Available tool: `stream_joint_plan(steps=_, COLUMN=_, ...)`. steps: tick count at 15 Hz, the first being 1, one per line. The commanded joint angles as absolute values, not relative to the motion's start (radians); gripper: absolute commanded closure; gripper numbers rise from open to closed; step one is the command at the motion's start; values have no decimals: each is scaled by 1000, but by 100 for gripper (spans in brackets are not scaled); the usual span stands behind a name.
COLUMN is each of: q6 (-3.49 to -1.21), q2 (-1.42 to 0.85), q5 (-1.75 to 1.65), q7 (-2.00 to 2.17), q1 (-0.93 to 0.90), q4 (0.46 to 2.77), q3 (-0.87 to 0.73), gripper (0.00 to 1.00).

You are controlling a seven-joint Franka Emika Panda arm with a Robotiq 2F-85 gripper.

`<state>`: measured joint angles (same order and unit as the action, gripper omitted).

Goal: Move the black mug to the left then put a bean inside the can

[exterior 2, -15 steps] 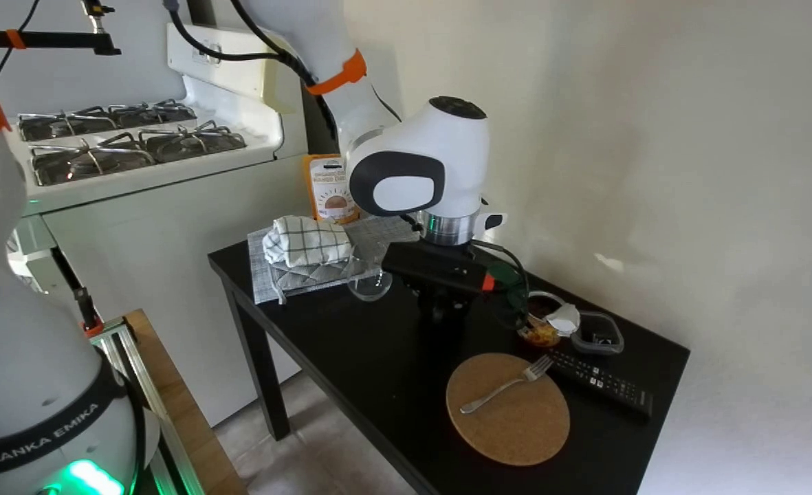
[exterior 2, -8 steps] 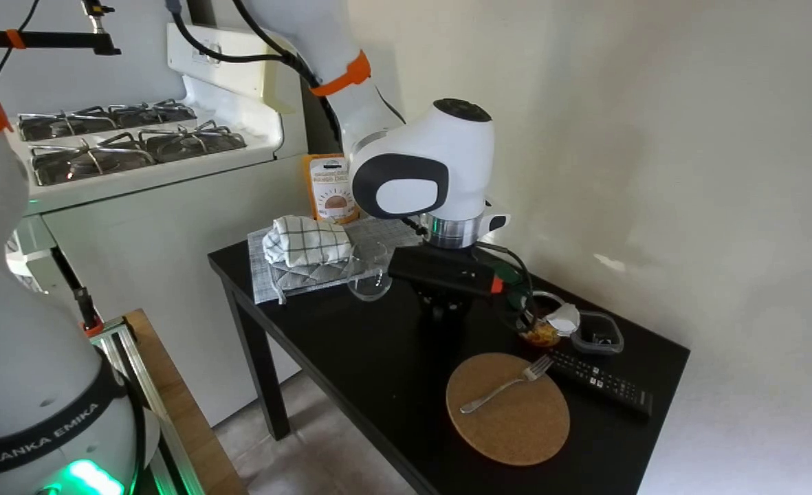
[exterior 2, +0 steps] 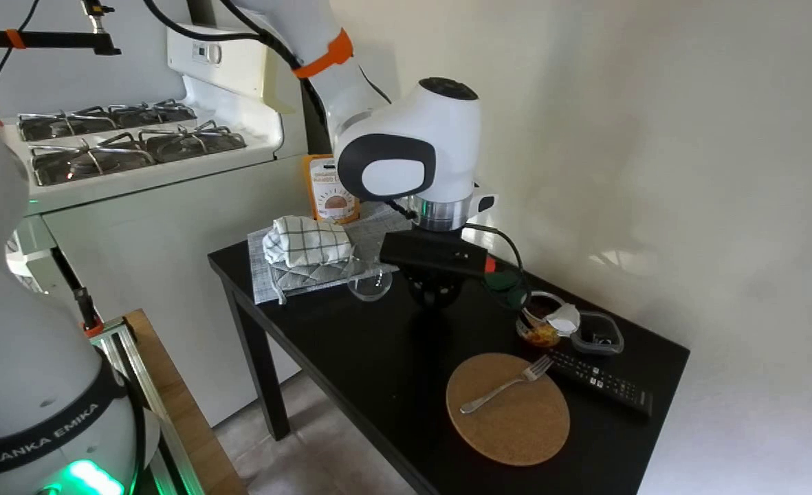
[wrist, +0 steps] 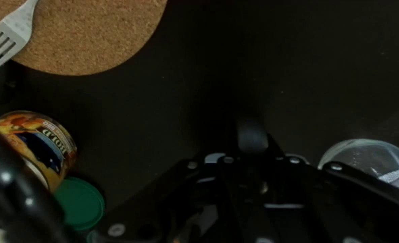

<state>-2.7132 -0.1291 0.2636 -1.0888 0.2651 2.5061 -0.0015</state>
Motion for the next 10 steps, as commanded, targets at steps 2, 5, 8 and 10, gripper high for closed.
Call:
stream_joint_plan(steps=2, q6=-2554, q2=46, q5=225, q7=-1013, q1=201, q4=2529, q3=-29, gripper=95)
stream_joint_plan(steps=5, q6=-2518, q2=82, q5=164, q7=-892, q1=160, q4=2487, q3=-40, gripper=95)
stream_joint_plan(steps=8, q6=-2488, q2=109, q5=150, q7=-830, q1=126, q4=2459, q3=-48, gripper=95)
stream_joint_plan(steps=10, q6=-2525, q2=75, q5=158, q7=-852, q1=113, q4=2463, q3=-59, gripper=78)
